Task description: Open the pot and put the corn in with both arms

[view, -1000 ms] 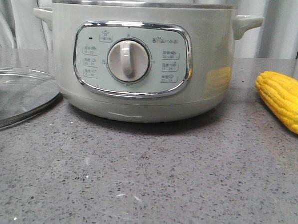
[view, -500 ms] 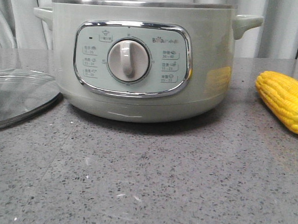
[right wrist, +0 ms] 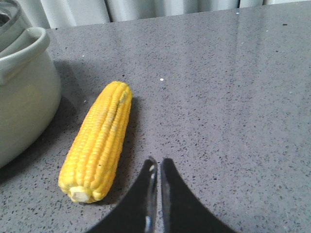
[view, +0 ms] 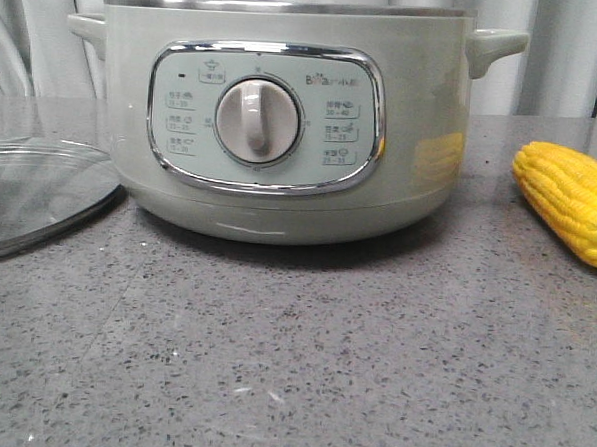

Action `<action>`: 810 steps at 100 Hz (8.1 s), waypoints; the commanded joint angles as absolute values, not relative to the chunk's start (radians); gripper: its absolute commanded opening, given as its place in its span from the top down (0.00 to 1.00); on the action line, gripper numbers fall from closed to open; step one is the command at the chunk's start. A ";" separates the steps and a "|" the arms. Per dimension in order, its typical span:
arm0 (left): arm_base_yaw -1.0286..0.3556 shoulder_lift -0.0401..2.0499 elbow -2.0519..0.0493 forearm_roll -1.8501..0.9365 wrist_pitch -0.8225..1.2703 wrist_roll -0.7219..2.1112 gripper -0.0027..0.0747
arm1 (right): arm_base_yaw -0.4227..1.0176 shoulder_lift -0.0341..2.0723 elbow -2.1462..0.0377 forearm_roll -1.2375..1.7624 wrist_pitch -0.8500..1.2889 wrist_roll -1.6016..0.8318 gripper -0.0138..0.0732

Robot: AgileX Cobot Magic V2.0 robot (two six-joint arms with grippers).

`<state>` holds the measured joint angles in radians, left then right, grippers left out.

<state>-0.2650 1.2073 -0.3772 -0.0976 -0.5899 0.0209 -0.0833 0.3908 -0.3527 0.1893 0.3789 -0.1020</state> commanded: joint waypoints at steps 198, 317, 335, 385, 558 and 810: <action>-0.267 0.857 -0.400 -0.094 -0.570 0.021 0.40 | 0.045 1.372 -1.001 0.259 0.818 -0.056 0.92; -0.267 0.857 -0.400 -0.094 -0.579 0.021 0.40 | 0.319 1.260 -1.363 0.429 0.677 -0.106 0.92; -0.267 0.857 -0.400 -0.094 -0.579 0.021 0.40 | 0.397 1.384 -1.448 0.429 0.659 -0.108 0.92; -0.267 0.857 -0.400 -0.094 -0.579 0.021 0.40 | 0.408 1.514 -1.507 0.429 0.671 -0.125 0.42; -0.267 0.445 -0.400 -0.094 -0.166 0.021 0.99 | 0.395 1.287 -1.458 0.283 0.882 -0.125 0.85; -0.267 0.172 -0.363 -0.221 0.261 0.026 0.99 | 0.393 0.071 -0.401 0.056 0.454 -0.124 0.89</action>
